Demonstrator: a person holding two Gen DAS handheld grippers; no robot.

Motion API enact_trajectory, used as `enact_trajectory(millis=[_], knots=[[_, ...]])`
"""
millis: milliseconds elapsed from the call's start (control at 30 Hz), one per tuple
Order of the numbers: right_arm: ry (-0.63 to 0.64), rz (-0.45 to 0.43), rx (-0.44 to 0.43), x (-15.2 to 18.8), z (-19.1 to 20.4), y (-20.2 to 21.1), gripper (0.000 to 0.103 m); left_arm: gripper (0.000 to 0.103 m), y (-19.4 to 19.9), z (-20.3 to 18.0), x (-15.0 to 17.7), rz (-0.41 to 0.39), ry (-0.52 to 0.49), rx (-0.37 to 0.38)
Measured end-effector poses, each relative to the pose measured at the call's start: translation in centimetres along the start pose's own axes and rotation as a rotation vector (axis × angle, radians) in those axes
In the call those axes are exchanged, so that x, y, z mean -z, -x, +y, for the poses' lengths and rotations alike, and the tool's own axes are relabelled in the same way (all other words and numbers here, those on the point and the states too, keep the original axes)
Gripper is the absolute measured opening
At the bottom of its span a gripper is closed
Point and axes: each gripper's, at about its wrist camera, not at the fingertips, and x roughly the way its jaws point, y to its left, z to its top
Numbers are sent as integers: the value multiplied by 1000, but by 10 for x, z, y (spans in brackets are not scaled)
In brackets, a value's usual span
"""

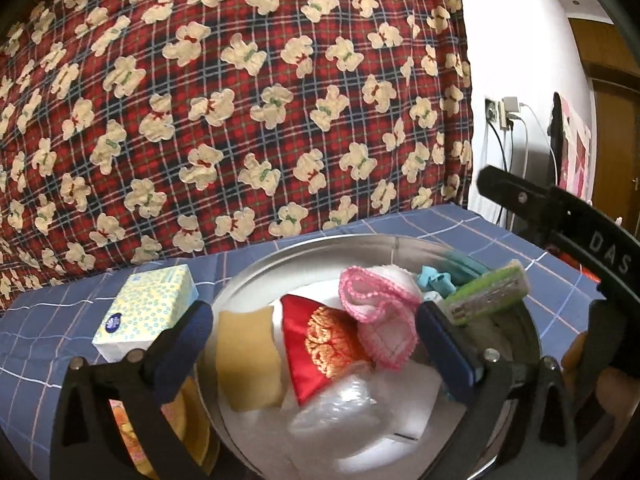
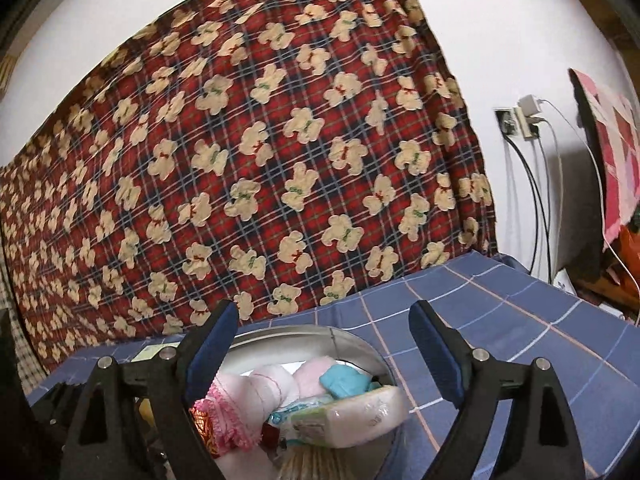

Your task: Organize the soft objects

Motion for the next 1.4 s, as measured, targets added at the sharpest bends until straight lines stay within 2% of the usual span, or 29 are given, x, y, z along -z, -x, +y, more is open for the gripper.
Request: enact_trajectory(millis=[133,733,1067,1400], knots=[[-9,-10,19,2,-2,3,89,102,5,2,1,-28,-3,-19],[52,-80,80,7,13,21,89,102,11,10,6,-34,25,-26],[97,-69,112,8,20,19,89,102,14,18,8,-30,46,-14],[124,-97,153,13,27,32,89,102,22,23,11,-49,59,-12]])
